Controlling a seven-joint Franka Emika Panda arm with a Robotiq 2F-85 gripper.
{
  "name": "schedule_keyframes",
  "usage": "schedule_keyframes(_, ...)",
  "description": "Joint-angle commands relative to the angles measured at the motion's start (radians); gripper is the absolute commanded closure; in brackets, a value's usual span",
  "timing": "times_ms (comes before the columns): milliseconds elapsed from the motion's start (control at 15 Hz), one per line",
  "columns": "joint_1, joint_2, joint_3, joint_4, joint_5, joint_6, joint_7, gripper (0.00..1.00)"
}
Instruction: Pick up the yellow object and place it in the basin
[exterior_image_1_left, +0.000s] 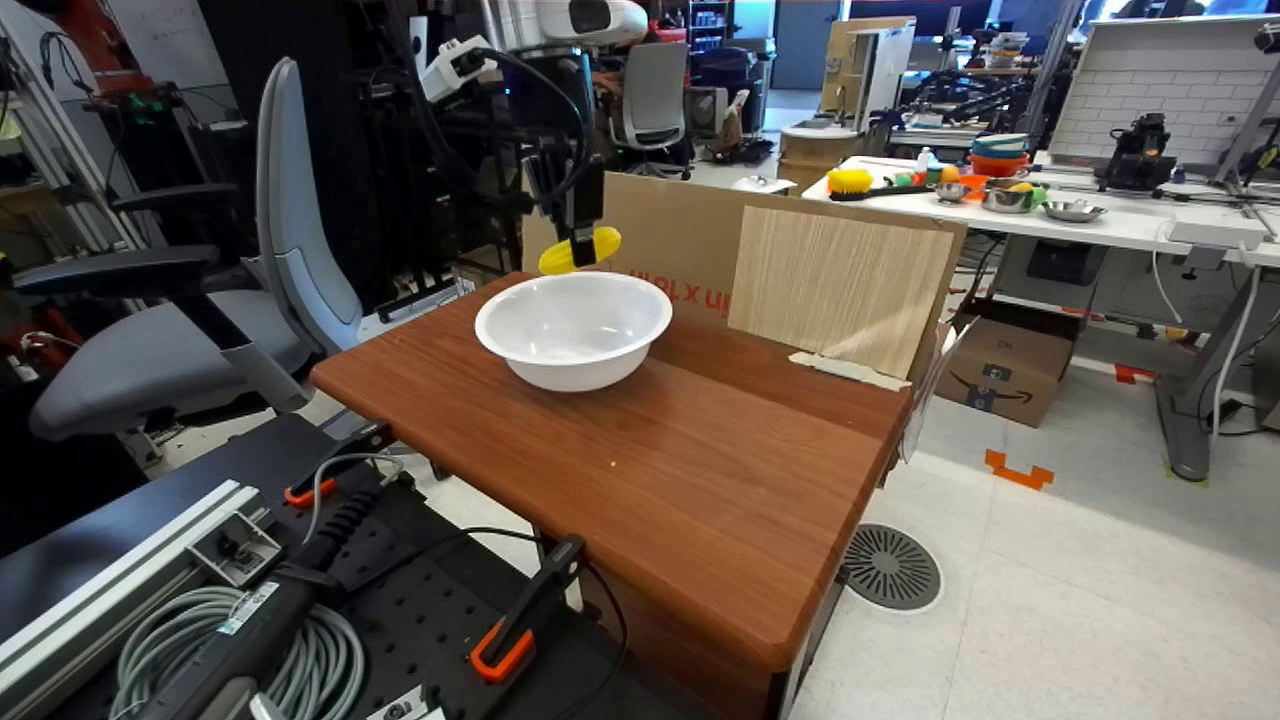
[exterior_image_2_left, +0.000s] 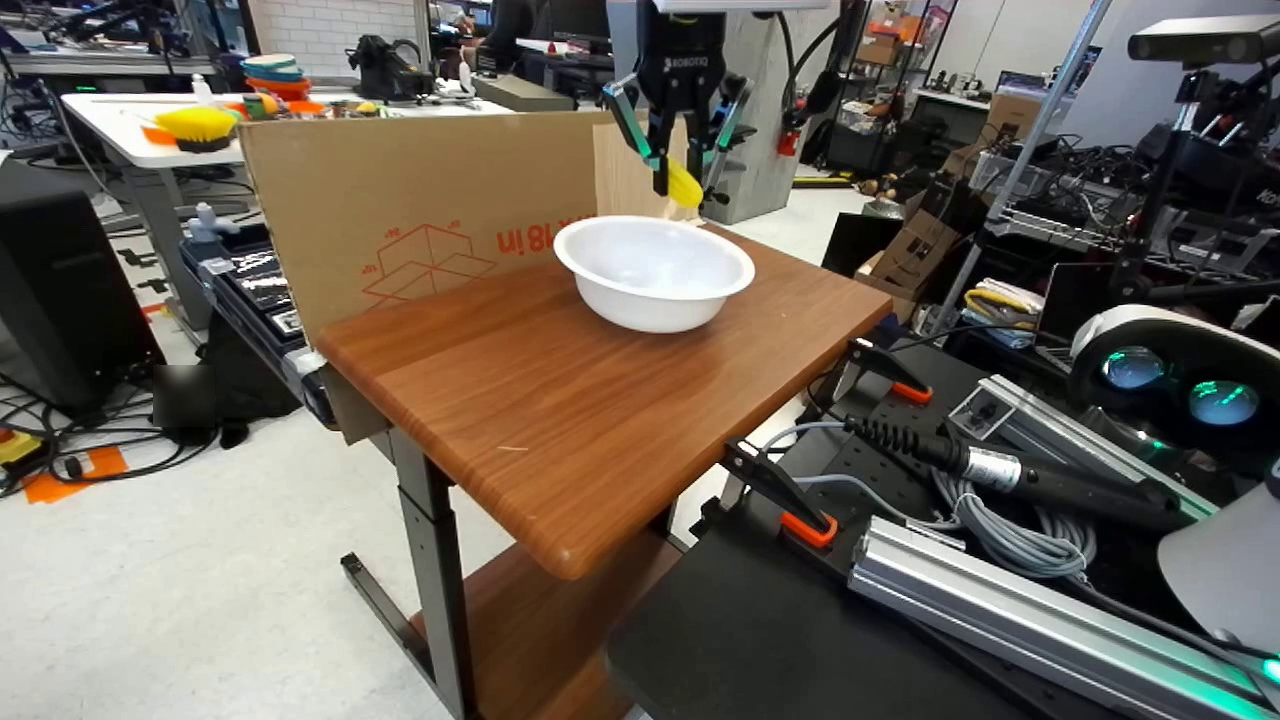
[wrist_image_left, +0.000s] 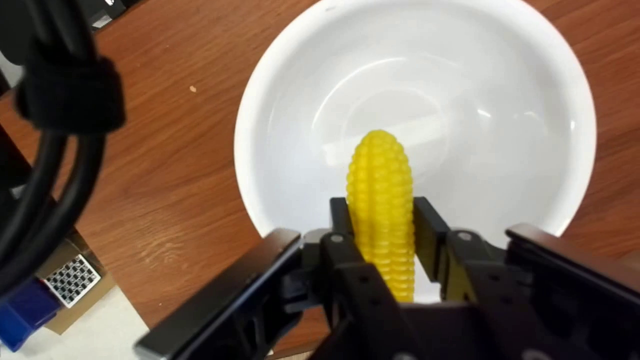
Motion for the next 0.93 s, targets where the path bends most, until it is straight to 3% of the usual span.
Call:
schedule_keyframes(0,0.020,0.089,0.022,0.057,0.018,0.022,-0.006,0.91)
schedule_keyframes(733,0.036,0.247,-0.001,0.124,0.082,-0.004,-0.008,0.91)
schedule_keyframes(800,0.037,0.247,-0.002,0.124,0.091,-0.007,-0.009,0.41)
schedule_keyframes(867,0.038,0.247,-0.004,0.123,0.096,-0.004,-0.010,0.40)
